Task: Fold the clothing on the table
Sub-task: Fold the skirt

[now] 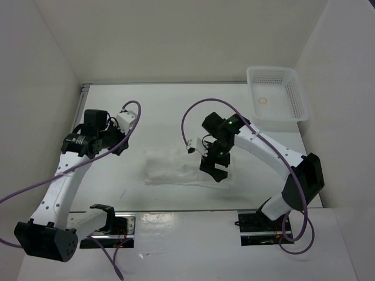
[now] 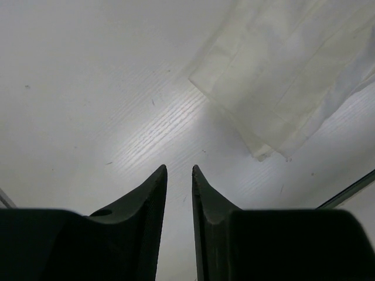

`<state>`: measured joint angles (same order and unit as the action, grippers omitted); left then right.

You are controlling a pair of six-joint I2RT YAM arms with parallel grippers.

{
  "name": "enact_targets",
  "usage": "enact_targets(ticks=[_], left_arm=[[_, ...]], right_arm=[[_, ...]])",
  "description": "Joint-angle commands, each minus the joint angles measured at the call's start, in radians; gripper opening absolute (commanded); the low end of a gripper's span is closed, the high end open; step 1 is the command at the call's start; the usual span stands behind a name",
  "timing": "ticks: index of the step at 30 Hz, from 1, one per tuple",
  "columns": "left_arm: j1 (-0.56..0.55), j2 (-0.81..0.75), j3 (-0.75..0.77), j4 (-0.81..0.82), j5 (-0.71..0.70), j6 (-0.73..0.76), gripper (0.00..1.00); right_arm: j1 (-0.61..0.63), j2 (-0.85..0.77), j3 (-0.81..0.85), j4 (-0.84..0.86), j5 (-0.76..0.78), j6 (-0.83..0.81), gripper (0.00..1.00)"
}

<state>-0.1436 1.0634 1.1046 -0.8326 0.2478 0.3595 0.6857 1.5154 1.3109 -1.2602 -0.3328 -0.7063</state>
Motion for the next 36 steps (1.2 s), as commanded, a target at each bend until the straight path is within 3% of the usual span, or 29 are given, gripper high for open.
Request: enact_targets(ticks=[1,6,11,16,28,36], left_arm=[[0.05,-0.069,-0.018,0.033,0.013,-0.027,0.32],[0.157,-0.138,-0.052,0.078,-0.05,-0.109,0.4],[0.295,-0.195,-0.052,0.099,-0.044,-0.186,0.64],[0.387,-0.215,-0.052,0.119,0.033,-0.208,0.79],[0.441,-0.237,-0.081,0.138,0.033,-0.217,0.83],[0.441,-0.237,-0.091,0.138,0.042,-0.217,0.83]], right_arm=[[-0.002,-0.001,0.072,-0.006,0.006,0.042,0.93],[0.008,0.018,0.096,0.188,0.027,0.151,0.93],[0.031,0.156,0.096,0.358,0.066,0.185,0.93],[0.052,0.265,0.106,0.418,0.057,0.194,0.93],[0.072,0.355,0.177,0.371,-0.014,0.163,0.91],[0.169,0.374,0.156,0.302,-0.066,0.126,0.91]])
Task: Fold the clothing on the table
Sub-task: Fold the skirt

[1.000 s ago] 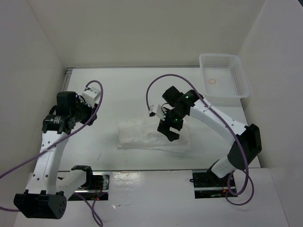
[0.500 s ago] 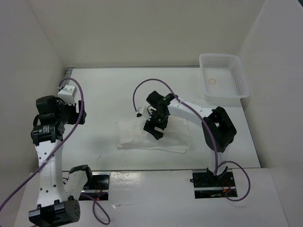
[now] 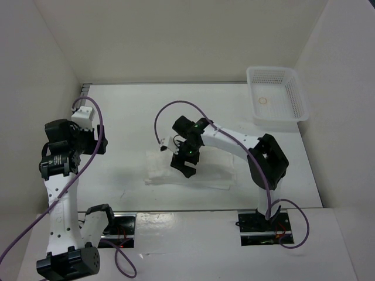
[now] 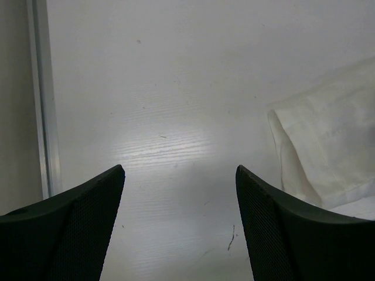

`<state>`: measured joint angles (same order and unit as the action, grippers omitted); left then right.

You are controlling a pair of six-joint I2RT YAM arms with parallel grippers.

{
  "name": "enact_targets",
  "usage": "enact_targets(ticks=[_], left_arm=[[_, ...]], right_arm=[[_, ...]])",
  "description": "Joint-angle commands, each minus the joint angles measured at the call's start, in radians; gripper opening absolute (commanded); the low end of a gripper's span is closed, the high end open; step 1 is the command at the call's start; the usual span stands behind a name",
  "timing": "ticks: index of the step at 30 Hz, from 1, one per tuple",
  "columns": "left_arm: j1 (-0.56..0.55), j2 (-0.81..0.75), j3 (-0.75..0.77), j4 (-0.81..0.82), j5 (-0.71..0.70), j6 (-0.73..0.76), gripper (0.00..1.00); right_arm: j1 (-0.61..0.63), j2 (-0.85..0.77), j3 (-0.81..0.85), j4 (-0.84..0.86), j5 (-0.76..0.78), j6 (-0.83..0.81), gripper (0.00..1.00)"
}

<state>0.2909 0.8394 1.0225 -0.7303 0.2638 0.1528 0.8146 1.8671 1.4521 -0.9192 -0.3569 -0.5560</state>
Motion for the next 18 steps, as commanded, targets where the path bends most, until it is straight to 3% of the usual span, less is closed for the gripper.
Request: enact_targets(ticks=[1,18], left_arm=[[0.007,-0.013,-0.009,0.035,0.026,-0.01,0.83],[0.007,-0.022,-0.009,0.035,0.035,-0.01,0.84]], right_arm=[[0.06,0.038,0.005,-0.04,-0.042,-0.024,0.91],[0.216,0.132,0.076,-0.279,-0.197,-0.125,0.85]])
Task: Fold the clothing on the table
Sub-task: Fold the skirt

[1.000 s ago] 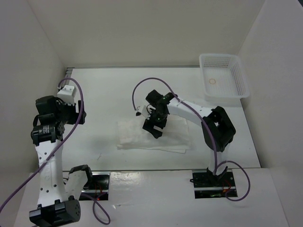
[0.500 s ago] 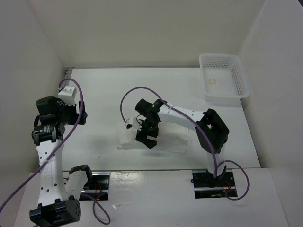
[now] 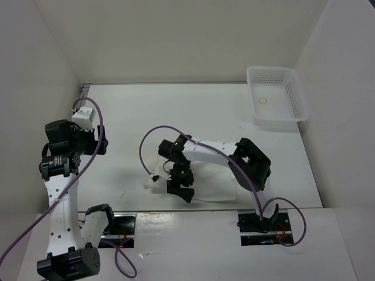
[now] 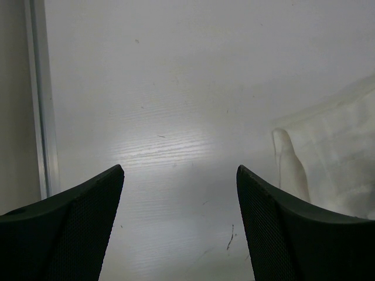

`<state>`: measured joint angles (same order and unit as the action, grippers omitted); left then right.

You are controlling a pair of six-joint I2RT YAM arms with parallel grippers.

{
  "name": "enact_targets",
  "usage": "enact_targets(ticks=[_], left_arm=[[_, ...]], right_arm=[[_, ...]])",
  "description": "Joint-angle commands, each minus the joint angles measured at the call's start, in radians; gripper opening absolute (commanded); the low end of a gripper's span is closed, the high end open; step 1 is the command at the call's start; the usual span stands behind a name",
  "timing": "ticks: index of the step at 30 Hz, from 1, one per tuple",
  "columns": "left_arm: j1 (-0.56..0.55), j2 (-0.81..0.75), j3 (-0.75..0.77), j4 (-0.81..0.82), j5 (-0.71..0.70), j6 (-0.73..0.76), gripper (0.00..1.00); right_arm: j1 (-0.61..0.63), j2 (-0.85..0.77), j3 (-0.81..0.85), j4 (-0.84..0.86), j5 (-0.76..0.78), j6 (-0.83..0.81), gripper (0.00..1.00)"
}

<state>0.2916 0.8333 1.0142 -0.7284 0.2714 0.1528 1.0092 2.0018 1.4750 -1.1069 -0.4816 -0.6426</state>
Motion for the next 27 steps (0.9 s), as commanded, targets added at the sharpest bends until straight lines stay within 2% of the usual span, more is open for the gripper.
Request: enact_targets(ticks=[1,4,7,12,18,21,27], left_arm=[[0.006,-0.016,0.0,0.034,0.028,-0.01,0.84],[0.006,-0.016,0.0,0.034,0.028,-0.01,0.84],[0.006,-0.016,0.0,0.034,0.028,-0.01,0.84],[0.006,-0.025,0.0,0.034,0.028,-0.01,0.84],[0.015,-0.025,0.0,0.043,0.019,-0.01,0.84],[0.015,-0.025,0.0,0.043,0.019,-0.01,0.84],[0.015,-0.025,0.0,0.043,0.019,-0.01,0.84]], right_arm=[[0.022,-0.003,0.074,-0.108,-0.086,-0.048,0.85],[0.031,-0.003,0.119,-0.185,-0.138,-0.097,0.85],[0.031,-0.027,0.131,-0.185,-0.101,-0.083,0.81],[0.008,-0.138,0.108,-0.018,0.09,0.053,0.8],[-0.092,-0.208,0.073,0.131,0.207,0.182,0.81],[-0.092,-0.238,0.002,0.218,0.311,0.222,0.83],[-0.092,-0.225,-0.134,0.298,0.334,0.244,0.83]])
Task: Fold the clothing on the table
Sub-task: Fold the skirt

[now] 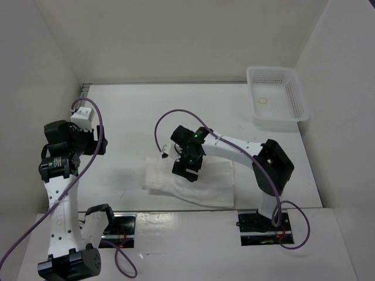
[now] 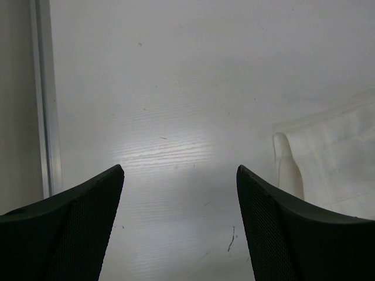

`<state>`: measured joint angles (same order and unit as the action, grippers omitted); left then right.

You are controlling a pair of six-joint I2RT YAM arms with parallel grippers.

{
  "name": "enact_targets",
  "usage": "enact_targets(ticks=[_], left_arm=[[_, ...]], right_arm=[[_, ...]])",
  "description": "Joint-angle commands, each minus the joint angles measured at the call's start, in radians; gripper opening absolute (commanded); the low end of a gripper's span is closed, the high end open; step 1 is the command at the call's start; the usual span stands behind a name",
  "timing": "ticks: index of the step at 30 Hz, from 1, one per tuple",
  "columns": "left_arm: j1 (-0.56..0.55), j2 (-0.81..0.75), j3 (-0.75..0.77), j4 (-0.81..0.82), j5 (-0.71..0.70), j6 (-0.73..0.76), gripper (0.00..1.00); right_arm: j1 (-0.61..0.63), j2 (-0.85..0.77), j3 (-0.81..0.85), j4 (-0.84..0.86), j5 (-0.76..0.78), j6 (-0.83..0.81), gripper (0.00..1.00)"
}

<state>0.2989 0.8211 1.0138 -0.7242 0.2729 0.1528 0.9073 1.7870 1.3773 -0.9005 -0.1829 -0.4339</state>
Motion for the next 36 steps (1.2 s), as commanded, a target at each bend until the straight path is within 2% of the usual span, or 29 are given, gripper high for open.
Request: enact_targets(ticks=[1,7,12,19,22,28,36], left_arm=[[0.008,-0.013,0.0,0.039,0.017,-0.01,0.84],[0.008,-0.013,0.0,0.039,0.008,-0.01,0.85],[0.008,-0.022,-0.009,0.048,-0.003,-0.019,0.88],[0.008,-0.022,-0.009,0.048,-0.012,-0.019,0.88],[0.008,-0.022,-0.009,0.048,-0.012,-0.019,0.88],[0.008,-0.022,-0.009,0.048,-0.021,-0.029,0.89],[0.008,-0.013,-0.009,0.048,-0.021,-0.029,0.89]], right_arm=[[0.01,-0.002,-0.058,0.092,0.036,0.044,0.83],[0.01,0.028,-0.077,0.152,0.036,0.084,0.84],[0.01,0.077,-0.103,0.251,0.148,0.199,0.84],[0.01,0.187,-0.07,0.264,0.137,0.242,0.84],[0.01,0.206,-0.06,0.273,0.189,0.26,0.84],[-0.014,0.224,0.047,0.284,0.295,0.239,0.86],[-0.12,0.284,0.228,0.258,0.348,0.087,0.89]])
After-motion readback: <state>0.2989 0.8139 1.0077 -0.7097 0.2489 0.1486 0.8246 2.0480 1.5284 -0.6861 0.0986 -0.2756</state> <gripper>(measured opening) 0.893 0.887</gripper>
